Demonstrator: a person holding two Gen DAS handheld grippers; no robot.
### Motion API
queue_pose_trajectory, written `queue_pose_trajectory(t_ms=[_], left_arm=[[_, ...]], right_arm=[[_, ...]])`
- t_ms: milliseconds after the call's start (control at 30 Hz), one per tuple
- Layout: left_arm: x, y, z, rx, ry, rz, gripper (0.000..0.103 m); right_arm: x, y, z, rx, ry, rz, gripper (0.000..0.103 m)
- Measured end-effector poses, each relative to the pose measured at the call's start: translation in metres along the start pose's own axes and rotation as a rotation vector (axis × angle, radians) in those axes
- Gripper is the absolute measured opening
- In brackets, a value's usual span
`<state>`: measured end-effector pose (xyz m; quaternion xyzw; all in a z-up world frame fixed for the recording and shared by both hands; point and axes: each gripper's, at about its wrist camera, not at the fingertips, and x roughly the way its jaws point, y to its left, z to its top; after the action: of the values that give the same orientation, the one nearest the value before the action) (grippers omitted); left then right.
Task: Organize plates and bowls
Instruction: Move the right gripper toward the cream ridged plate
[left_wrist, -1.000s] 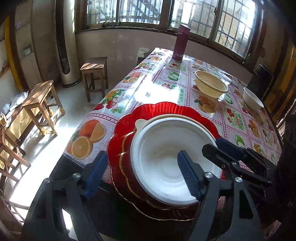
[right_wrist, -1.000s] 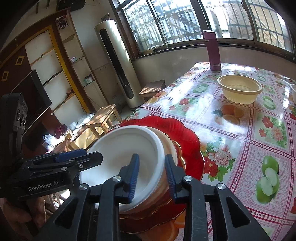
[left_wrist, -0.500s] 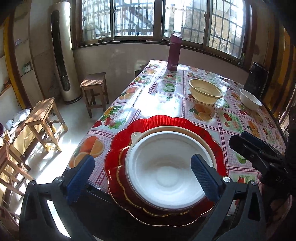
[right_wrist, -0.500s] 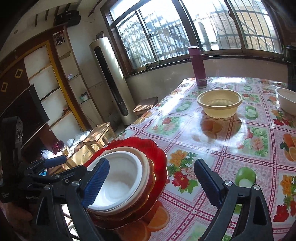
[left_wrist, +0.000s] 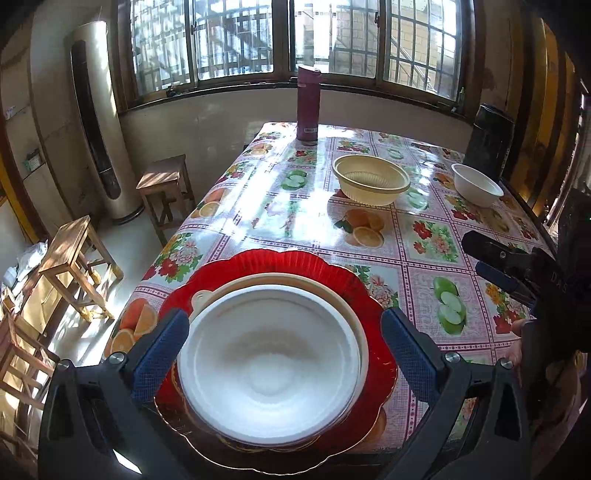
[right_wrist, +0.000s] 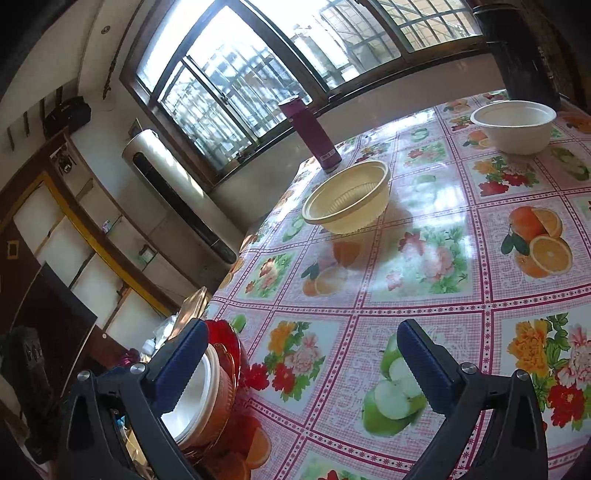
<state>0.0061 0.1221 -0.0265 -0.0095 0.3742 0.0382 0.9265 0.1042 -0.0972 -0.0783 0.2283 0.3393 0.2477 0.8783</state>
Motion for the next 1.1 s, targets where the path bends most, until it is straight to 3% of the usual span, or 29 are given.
queue_pose_trajectory(t_ms=[367,667,833,967,1100], left_arm=[[0.022,-0.065,0.018,0.079,0.062,-0.098,0.103],[0.043,-0.118,0.030,0.159,0.091,-0.123,0.103],[0.069,-0.143,0.036,0.177,0.211,-0.230,0.103],[0.091,-0.148,0.048,0.099,0.337,-0.322,0.103],[0.089,-0.158,0.054,0.091,0.321,-0.294,0.103]], right_arm=[[-0.014,-0.027,0.008,0.068,-0.020,-0.037,0.103],[-0.037,-0.073,0.031,0.138,-0.069,-0.096,0.103],[-0.057,-0.107,0.048,0.161,-0.107,-0.145,0.103],[-0.074,-0.135,0.062,0.161,-0.133,-0.198,0.103],[-0.096,-0.168,0.073,0.224,-0.176,-0.222,0.103]])
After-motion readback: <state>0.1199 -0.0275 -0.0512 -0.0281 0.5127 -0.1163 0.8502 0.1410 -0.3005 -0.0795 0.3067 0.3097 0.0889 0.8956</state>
